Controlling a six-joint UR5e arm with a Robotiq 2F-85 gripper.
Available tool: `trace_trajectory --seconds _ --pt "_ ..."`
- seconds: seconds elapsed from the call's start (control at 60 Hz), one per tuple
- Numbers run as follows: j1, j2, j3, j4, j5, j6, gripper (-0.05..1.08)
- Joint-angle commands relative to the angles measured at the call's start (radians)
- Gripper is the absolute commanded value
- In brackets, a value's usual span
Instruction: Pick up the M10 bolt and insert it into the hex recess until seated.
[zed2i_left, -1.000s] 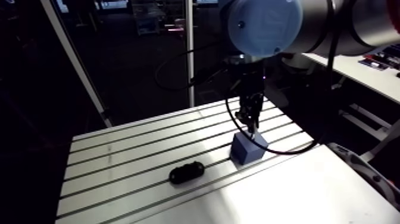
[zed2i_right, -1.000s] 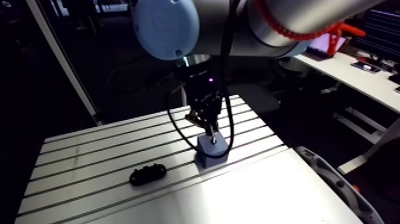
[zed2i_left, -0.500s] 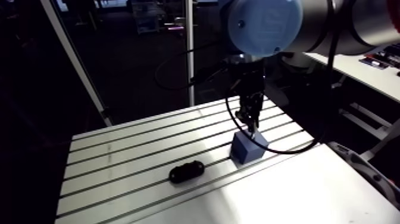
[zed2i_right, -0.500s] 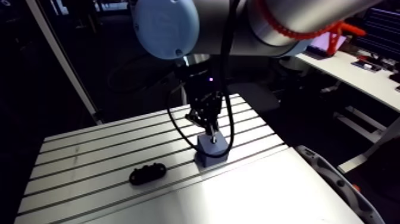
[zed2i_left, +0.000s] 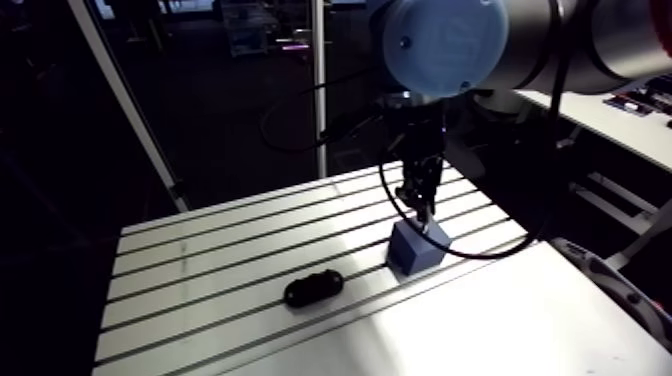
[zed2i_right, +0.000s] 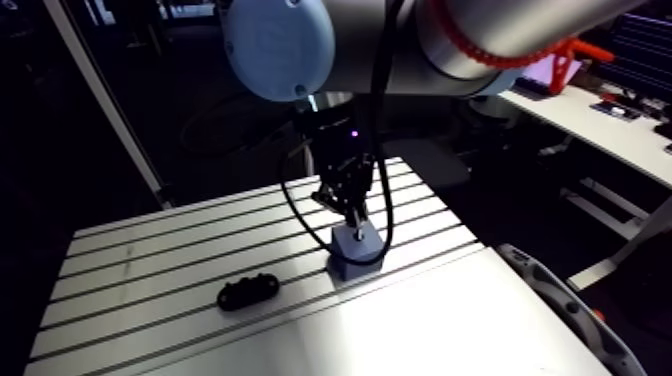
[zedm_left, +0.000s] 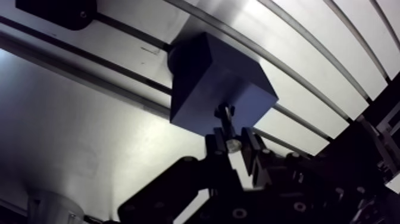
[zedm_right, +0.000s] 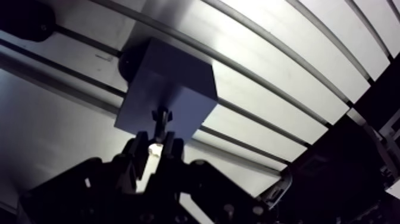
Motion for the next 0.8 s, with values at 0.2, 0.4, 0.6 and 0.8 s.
trace_trajectory --seconds 0.2,0.4,0.6,0.8 --pt "0.000 -0.002 0.006 -0.003 0.000 -0.007 1.08" --pt "0.000 0.000 0.009 -0.003 0.000 -0.008 1.08" --pt "0.000 -0.001 0.009 -0.006 0.000 -0.007 1.08" --pt "0.000 -0.002 0.010 -0.006 0.000 -0.007 1.08"
